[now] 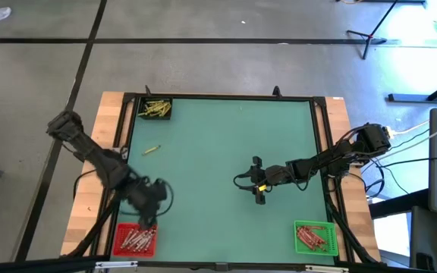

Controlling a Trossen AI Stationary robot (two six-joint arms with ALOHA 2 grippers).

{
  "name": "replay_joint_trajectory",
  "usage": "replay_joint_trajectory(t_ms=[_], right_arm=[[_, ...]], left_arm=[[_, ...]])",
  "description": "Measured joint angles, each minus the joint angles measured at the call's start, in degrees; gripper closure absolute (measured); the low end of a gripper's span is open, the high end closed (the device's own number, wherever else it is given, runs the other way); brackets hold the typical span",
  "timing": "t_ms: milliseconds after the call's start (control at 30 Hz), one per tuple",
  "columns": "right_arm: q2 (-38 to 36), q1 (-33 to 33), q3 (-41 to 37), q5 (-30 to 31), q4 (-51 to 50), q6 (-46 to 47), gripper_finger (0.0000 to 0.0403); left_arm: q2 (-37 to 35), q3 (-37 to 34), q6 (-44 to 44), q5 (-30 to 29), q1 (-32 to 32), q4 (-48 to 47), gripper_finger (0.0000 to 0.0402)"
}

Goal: Sort crayons
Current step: Put the black crayon into the red bin

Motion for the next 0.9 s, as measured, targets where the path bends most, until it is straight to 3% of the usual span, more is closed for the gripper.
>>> replay_joint_trajectory(t_ms=[167, 367, 567, 900], right_arm=[[0.0, 0.0, 0.0, 0.0, 0.0, 0.0, 0.0196], [0.0, 0.0, 0.0, 0.0, 0.1, 0.0, 0.0196], [0.0, 0.0, 0.0, 0.0, 0.2, 0.0, 0.0196], [0.0, 0.0, 0.0, 0.0, 1.5, -0.4, 0.0196]], left_arm=[[1.9, 0.0, -13.2, -1.1, -10.0, 1.7, 0.0395], [7.4, 0.0, -22.8, -1.6, -17.3, 3.9, 0.0395], [13.9, 0.0, -24.5, -2.0, -20.7, 5.7, 0.0395], [20.0, 0.0, -24.4, -2.4, -21.0, 4.4, 0.0392]])
